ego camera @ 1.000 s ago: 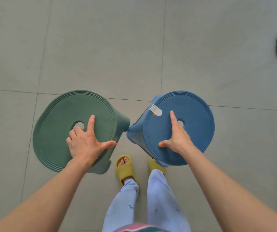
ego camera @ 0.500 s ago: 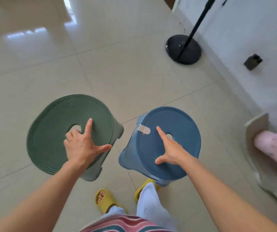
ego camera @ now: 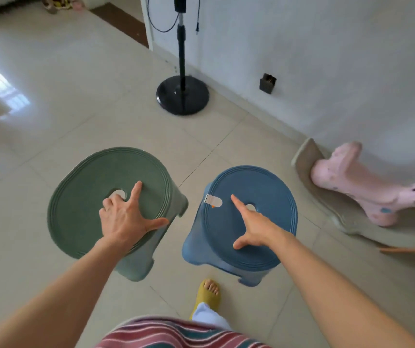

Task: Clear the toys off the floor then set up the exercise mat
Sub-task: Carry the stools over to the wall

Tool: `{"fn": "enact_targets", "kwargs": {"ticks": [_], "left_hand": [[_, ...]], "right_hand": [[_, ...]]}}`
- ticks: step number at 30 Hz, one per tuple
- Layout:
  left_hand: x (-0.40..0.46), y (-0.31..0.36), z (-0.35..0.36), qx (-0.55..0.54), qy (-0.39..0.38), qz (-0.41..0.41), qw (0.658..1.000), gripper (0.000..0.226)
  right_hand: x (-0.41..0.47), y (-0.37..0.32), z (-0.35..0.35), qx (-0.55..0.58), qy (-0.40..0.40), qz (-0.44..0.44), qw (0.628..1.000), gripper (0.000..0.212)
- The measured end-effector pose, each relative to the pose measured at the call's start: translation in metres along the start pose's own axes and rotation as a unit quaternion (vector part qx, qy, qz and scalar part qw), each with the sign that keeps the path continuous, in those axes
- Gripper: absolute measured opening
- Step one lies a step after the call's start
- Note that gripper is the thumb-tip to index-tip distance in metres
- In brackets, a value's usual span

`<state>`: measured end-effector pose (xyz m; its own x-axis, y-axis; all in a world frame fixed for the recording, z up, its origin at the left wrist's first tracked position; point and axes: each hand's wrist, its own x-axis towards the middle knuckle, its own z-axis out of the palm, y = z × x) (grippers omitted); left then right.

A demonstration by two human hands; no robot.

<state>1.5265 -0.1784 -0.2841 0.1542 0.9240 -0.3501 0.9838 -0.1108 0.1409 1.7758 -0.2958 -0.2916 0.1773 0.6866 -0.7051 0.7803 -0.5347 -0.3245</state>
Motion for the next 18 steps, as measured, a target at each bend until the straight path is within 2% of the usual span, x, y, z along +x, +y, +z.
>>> {"fn": "enact_targets", "kwargs": {"ticks": [11,18], "left_hand": [[0.066,0.112,-0.049,0.035,0.016,0.102,0.994,0.111],[0.157,0.161,-0.064,0.05,-0.004,0.146,0.988,0.11]], "right_hand": [[0.016,0.06,-0.08,0.063,0.043,0.051,0.996,0.122],[0.062,0.068,-0.126,0.082,0.05,0.098,0.99,0.123]]}}
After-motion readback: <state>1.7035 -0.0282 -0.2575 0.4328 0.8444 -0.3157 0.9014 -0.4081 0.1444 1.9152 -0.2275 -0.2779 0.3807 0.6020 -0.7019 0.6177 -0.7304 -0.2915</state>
